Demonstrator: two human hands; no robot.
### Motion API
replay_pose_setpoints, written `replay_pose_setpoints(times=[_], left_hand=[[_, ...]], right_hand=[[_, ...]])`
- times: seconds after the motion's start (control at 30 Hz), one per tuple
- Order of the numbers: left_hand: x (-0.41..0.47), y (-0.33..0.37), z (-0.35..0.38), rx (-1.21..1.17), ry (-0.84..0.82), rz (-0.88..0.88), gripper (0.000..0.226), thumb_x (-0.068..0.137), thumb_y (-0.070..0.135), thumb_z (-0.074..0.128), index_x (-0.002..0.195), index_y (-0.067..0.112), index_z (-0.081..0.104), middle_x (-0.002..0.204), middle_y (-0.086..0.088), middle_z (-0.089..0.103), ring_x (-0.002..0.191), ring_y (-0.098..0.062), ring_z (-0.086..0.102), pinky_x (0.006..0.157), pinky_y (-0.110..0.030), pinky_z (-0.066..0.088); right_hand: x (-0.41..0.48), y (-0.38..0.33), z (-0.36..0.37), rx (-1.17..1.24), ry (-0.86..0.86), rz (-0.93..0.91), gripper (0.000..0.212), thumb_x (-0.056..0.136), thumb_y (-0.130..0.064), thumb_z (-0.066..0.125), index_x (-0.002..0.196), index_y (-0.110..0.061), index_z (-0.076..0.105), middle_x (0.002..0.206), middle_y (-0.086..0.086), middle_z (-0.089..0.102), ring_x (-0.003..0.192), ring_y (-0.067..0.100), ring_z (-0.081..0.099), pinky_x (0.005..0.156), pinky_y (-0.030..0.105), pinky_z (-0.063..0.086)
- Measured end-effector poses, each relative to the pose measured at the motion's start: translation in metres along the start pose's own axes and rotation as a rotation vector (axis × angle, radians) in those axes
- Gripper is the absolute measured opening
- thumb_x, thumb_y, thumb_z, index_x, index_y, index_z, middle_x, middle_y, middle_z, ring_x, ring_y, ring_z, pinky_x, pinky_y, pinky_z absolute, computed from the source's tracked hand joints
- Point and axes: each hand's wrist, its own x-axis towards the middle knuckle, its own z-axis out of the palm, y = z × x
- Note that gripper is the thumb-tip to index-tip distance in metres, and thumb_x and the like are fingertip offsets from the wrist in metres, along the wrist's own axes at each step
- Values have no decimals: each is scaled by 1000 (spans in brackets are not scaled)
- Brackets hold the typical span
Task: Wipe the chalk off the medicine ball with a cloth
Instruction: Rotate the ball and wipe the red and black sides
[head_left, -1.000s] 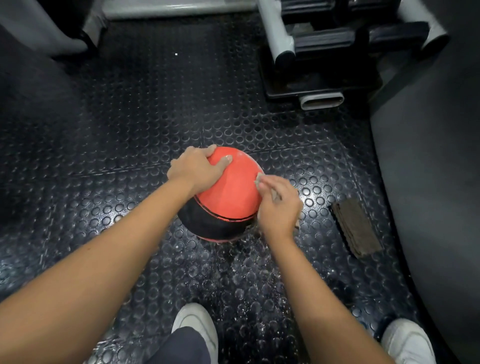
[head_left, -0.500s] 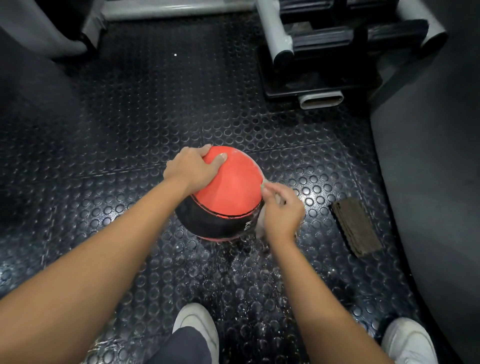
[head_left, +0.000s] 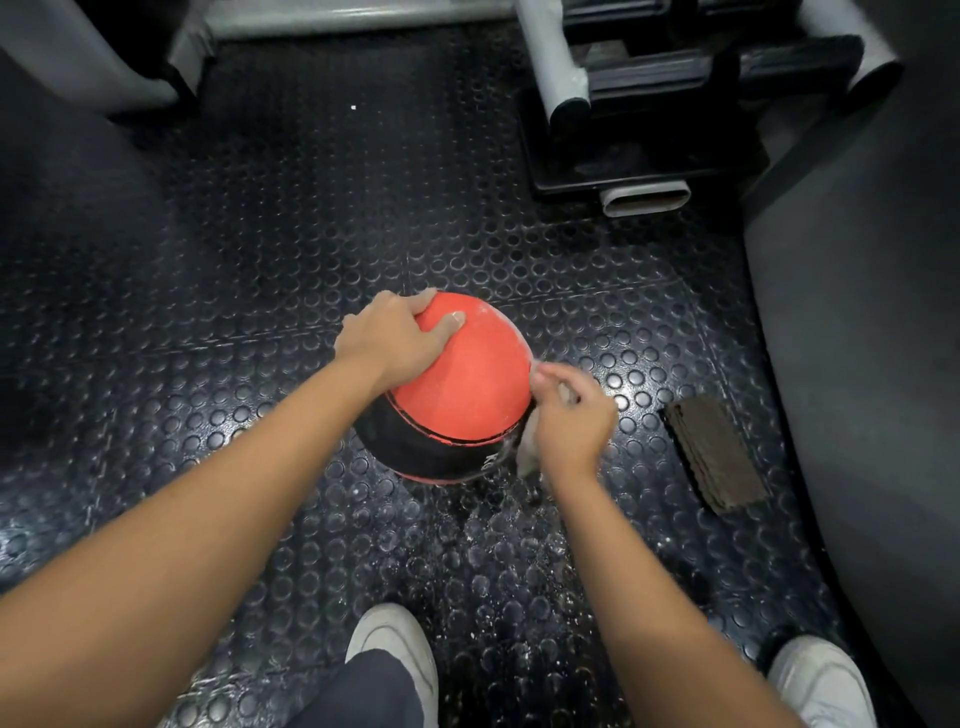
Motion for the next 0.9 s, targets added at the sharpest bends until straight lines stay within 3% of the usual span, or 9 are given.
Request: replay_pose_setpoints(times=[0.1,0.33,0.43,0.63,0.77,0.83,0.9], left_hand=[[-6,-4,1,-11,7,-3,69,85,75,39,145,42,38,148,-4,42,134,-36,41,111,-53,32],[-14,2,3,-3,14,13,64,86,74,40,144,48,37,151,6,36,137,-37,35,110,-49,33],[-24,8,4,36,-7,35,62,88,71,42,145,49,34,154,7,30,137,-41,28,108,-51,31],[-36,-3,3,5,10,70,61,87,70,44,144,51,34,154,11,29,136,-39,28,107,-51,32],[-32,-6,1,-29,9,52,59,87,70,43,143,53,34,155,13,29,138,-38,28,107,-51,32],[-29,-6,1,-24,2,59,59,87,71,43,143,54,34,155,12,29,138,-38,28,109,-51,32],[-29,-8,-1,-11,-7,76,60,87,71,43,143,54,33,156,12,28,136,-39,30,110,-51,31]], right_hand=[[32,-10,9,-72,-44,-10,11,81,-9,74,88,-17,77,93,-6,73,88,3,66,87,22,53],[-48,0,-17,21,-57,-27,15,80,2,72,87,-11,75,91,-4,71,87,-3,65,81,10,50],[-34,-3,-15,49,-14,-22,15,79,7,71,86,-6,75,89,-1,70,81,-8,63,74,4,46],[42,-26,13,-97,-180,-38,10,80,-8,75,81,-18,77,87,-5,74,85,5,67,81,19,51],[6,-14,-13,-107,-179,-56,12,81,-9,74,83,-21,76,88,-12,72,86,-5,65,83,12,47],[-23,-1,-28,-100,-188,-32,15,79,-6,74,82,-20,75,87,-10,72,87,0,66,85,17,51],[-31,-1,-30,-59,-200,-32,17,80,-2,73,80,-19,75,80,-4,71,82,13,70,83,13,50]])
